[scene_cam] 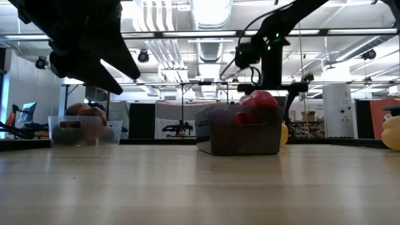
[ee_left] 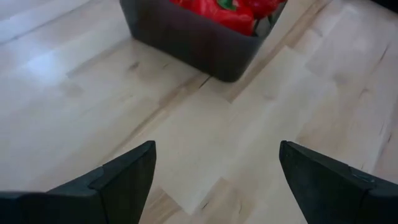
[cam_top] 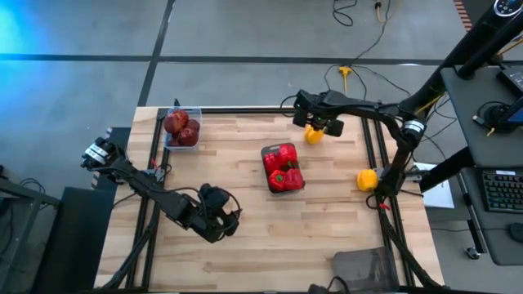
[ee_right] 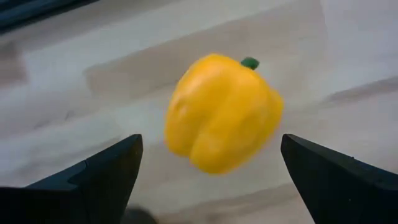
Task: Sort produce into baskets
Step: Put the yellow bell pepper into the bottom black transparent bin
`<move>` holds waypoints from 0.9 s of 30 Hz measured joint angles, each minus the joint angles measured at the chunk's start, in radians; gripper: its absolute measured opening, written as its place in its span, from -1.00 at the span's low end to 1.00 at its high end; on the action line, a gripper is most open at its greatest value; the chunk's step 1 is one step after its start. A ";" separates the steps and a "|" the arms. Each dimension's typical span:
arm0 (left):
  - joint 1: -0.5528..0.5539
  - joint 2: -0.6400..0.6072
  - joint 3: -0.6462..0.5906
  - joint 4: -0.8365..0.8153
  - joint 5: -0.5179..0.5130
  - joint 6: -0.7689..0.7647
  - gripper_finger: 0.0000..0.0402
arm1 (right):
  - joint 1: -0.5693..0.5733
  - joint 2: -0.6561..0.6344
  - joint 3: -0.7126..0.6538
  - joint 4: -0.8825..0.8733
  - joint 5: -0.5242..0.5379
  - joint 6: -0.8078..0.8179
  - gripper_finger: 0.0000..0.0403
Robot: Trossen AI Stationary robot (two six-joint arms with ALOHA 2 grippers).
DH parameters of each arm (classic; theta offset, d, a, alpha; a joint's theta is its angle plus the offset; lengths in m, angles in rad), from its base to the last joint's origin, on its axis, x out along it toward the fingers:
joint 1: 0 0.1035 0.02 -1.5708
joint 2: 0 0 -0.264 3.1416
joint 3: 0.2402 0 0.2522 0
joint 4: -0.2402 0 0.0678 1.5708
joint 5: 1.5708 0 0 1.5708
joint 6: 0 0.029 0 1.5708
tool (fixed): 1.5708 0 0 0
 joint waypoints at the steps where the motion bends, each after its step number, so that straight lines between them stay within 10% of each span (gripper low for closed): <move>1: 0.000 -0.001 0.000 0.000 -0.008 0.002 0.61 | -0.001 0.012 0.000 0.003 0.003 0.026 0.86; 14: -0.028 -0.001 -0.001 -0.084 0.039 -0.048 0.61 | -0.028 0.178 -0.001 0.034 0.029 0.187 0.86; 27: -0.028 -0.016 -0.002 -0.121 0.029 -0.008 0.61 | -0.020 0.107 -0.001 0.027 0.084 -0.077 0.51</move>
